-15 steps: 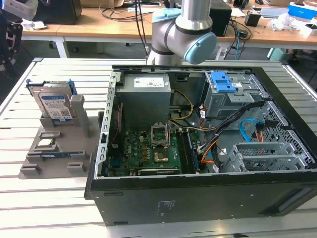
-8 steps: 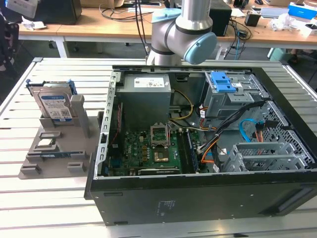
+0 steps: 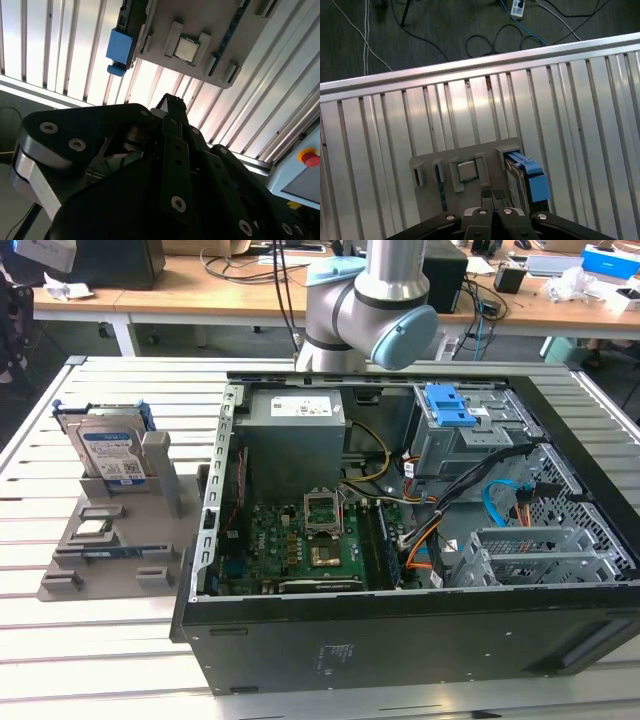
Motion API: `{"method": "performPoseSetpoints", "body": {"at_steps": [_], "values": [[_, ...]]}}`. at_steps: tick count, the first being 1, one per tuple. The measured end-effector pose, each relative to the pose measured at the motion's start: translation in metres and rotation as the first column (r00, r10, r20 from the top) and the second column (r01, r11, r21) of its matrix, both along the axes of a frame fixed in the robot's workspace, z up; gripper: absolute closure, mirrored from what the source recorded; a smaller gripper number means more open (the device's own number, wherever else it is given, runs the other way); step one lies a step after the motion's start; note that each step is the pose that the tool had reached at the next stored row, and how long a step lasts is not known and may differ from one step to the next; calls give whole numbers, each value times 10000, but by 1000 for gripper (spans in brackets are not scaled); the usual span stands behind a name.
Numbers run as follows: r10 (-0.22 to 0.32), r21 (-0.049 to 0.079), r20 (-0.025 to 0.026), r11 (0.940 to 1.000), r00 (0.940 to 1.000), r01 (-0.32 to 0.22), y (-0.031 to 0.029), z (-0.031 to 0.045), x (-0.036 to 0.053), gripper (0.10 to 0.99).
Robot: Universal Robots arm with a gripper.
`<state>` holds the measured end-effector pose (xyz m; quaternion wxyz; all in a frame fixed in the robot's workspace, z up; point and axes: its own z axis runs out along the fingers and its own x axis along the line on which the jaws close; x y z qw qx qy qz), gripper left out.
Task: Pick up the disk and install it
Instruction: 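Pick up the disk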
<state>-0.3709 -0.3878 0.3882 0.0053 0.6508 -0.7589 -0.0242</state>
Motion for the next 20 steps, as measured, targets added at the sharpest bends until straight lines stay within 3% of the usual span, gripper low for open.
{"method": "performPoseSetpoints", "body": {"at_steps": [7,12,14,18,20], "values": [[1224,0,0,9925,9925,-1224,0,0,0,980],[1938,0,0,9810,9810,-1938,0,0,0,980],[2192,0,0,9757,9757,-2192,0,0,0,980],[2939,0,-1,9558,9558,-2939,0,0,0,980],[3159,0,0,9488,9488,-3159,0,0,0,980]]}}
